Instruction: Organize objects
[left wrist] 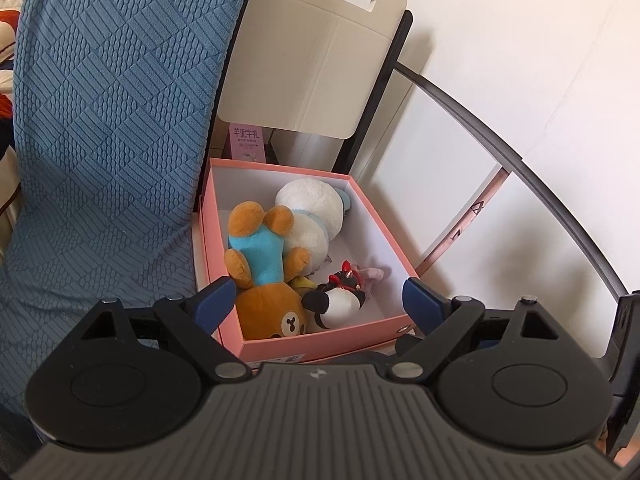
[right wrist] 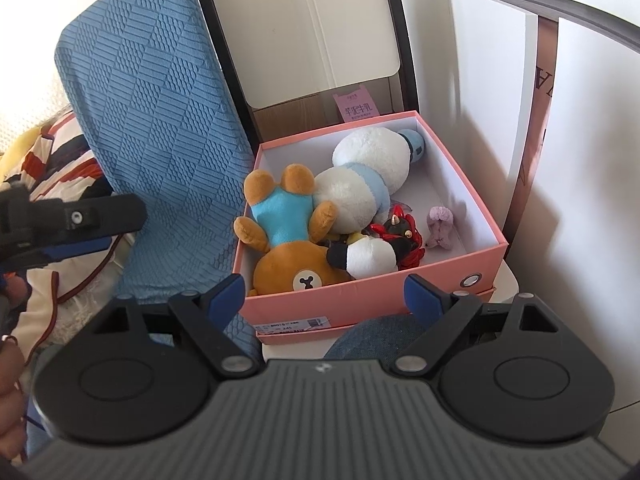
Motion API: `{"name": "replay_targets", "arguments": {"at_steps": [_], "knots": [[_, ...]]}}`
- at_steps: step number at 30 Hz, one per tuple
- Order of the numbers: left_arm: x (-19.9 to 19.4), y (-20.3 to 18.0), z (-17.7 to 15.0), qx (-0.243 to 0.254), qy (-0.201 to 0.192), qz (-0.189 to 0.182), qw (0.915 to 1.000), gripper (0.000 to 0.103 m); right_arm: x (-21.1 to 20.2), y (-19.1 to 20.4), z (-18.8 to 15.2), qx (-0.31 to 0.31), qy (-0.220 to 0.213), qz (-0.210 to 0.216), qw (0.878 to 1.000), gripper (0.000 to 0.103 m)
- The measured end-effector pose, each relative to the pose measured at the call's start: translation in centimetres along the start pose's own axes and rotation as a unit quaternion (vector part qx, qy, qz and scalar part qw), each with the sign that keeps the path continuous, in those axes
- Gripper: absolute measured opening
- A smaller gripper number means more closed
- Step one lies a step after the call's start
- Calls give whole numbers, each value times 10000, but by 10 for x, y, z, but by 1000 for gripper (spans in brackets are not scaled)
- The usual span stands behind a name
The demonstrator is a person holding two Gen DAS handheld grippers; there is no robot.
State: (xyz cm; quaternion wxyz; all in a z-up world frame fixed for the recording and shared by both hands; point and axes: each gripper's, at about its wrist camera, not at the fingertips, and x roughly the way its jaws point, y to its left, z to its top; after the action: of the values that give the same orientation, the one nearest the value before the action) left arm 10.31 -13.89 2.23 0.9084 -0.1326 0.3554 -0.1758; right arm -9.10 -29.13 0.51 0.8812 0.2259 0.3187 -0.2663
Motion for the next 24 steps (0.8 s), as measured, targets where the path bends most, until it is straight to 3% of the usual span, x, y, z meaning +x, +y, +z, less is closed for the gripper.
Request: {"name": "replay_targets", "arguments": {"at_steps": [24], "knots": [[0, 1, 0, -52, 61, 4, 10000, 93, 3, -3, -1, 64, 123, 22, 9999, 88]]}}
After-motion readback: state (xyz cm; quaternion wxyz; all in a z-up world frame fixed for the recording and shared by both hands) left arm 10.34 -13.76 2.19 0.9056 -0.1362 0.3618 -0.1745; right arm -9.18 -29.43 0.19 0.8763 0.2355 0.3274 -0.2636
